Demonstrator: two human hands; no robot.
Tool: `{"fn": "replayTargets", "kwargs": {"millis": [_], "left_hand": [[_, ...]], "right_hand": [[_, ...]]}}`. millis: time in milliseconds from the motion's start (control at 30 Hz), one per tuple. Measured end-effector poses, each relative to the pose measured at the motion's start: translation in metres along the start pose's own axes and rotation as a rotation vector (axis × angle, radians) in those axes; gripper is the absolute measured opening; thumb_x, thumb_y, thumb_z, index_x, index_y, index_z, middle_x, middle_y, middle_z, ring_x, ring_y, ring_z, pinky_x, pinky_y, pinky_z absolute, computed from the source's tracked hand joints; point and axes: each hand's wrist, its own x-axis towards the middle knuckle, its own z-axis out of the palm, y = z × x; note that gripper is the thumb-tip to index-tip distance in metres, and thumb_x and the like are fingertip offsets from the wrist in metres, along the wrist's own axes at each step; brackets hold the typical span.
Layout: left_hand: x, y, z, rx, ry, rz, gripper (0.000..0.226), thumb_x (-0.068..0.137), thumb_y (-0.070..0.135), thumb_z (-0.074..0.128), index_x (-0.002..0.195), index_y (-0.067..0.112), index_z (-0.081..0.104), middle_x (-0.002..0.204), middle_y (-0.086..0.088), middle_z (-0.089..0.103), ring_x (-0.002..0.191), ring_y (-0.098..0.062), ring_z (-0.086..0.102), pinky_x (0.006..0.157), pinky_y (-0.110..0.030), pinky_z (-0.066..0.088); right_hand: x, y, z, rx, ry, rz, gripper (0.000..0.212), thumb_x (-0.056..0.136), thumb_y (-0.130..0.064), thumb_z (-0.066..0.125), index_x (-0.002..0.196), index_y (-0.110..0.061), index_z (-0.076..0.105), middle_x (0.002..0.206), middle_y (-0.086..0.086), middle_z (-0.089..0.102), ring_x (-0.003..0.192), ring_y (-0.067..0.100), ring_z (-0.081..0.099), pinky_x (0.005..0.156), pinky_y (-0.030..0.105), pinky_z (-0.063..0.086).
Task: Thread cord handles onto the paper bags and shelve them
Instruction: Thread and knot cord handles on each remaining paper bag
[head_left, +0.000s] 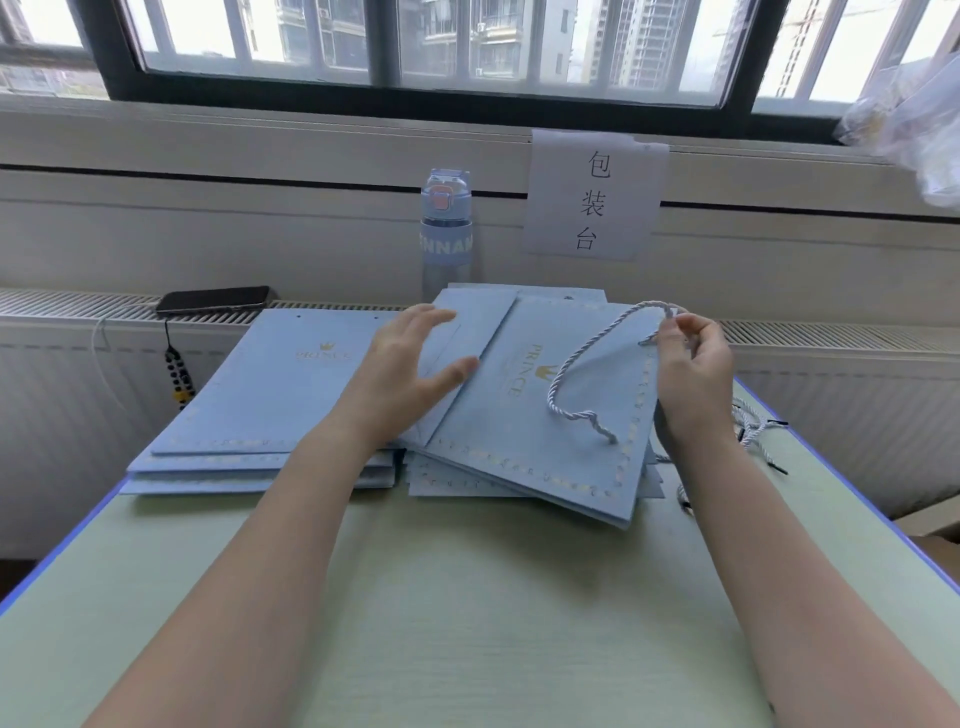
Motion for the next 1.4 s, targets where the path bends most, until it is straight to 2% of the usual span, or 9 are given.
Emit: {"fn": "replayTargets", "kwargs": {"millis": [100,300,500,633,767,867,933,1133,1400], "left_hand": [[-0.011,0.032,0.015,-0.101,-0.092,0.327,0.076,0.074,0.066,0.06,0.138,0.029,0.041,0.146,0.005,0.038,0.136,-0.008,0.029,0.112,-0.026,0.025],[-0.022,0.056,0.054,0.203,-0.23,0.771,0.082,0.072,0.069,0.057,0.139,0.024,0.046,0.147,0.001,0.043,0.138,-0.018,0.033,0.112,-0.029,0.021],[-0.015,0.03,0.046,0.194,-0.154,0.673,0.057,0.087,0.047,0.045,0.136,0.018,0.052,0.139,-0.003,0.052,0.132,-0.024,0.045,0.105,-0.042,0.042],[-0.013,0.031,0.035,0.029,0.097,0.626,0.042,0.092,0.033,0.047,0.128,0.015,0.059,0.128,0.002,0.061,0.122,-0.015,0.054,0.096,-0.036,0.049],[-0.011,0.046,0.023,-0.157,0.358,0.602,0.038,0.098,0.035,0.046,0.12,0.008,0.062,0.108,0.0,0.069,0.1,-0.006,0.064,0.087,-0.016,0.05],[-0.015,0.061,0.01,-0.24,0.51,0.553,0.055,0.098,0.036,0.04,0.073,-0.005,0.068,0.054,-0.002,0.047,0.062,0.004,0.046,0.06,0.005,0.03],[-0.014,0.069,-0.001,-0.338,0.559,0.443,0.046,0.096,0.038,0.047,0.051,0.029,0.044,0.058,0.006,0.027,0.047,0.004,0.032,0.047,-0.004,0.022],[-0.007,0.079,-0.029,-0.769,0.63,0.122,0.049,0.079,0.045,0.063,0.051,0.011,0.04,0.057,0.001,0.039,0.058,-0.012,0.034,0.055,-0.028,0.028],[0.009,0.025,-0.011,-0.767,0.496,-0.147,0.003,0.089,0.023,0.065,0.09,0.023,0.062,0.087,0.013,0.067,0.078,-0.002,0.062,0.067,-0.016,0.047]], "right_hand": [[0.0,0.003,0.001,-0.011,0.07,-0.041,0.005,0.097,-0.018,0.049,0.092,-0.017,0.048,0.102,-0.002,0.051,0.07,-0.011,0.05,0.062,0.005,0.037],[0.007,0.009,-0.006,-0.069,0.197,-0.047,0.008,0.095,-0.01,0.048,0.101,-0.013,0.054,0.097,-0.002,0.053,0.065,-0.021,0.048,0.06,0.0,0.034],[0.009,0.009,-0.01,0.029,0.189,0.067,0.014,0.093,-0.023,0.053,0.084,-0.027,0.063,0.098,0.0,0.064,0.092,0.016,0.059,0.084,0.035,0.051],[0.01,-0.001,-0.011,0.336,0.048,0.185,0.023,0.103,-0.026,0.032,0.115,-0.031,0.052,0.112,-0.009,0.057,0.082,0.01,0.059,0.06,0.021,0.05],[0.007,0.002,-0.013,0.281,-0.161,0.124,0.036,0.103,-0.026,0.035,0.137,-0.038,0.036,0.121,-0.012,0.055,0.104,0.015,0.06,0.071,0.03,0.055],[0.003,0.004,-0.01,0.119,-0.322,0.006,0.053,0.099,-0.004,0.039,0.134,-0.043,0.035,0.131,-0.011,0.05,0.119,0.013,0.052,0.084,0.03,0.051],[-0.001,0.004,-0.005,0.033,-0.397,-0.083,0.066,0.09,0.003,0.044,0.135,-0.044,0.03,0.142,-0.005,0.042,0.126,0.013,0.046,0.094,0.028,0.045],[-0.008,0.003,0.002,-0.039,-0.42,-0.139,0.055,0.094,-0.013,0.056,0.134,-0.041,0.03,0.129,-0.015,0.047,0.12,0.004,0.048,0.081,0.006,0.042],[-0.004,0.005,-0.001,-0.119,-0.29,-0.105,0.014,0.095,-0.024,0.054,0.099,-0.037,0.058,0.118,0.007,0.051,0.096,0.015,0.057,0.086,0.035,0.054]]}}
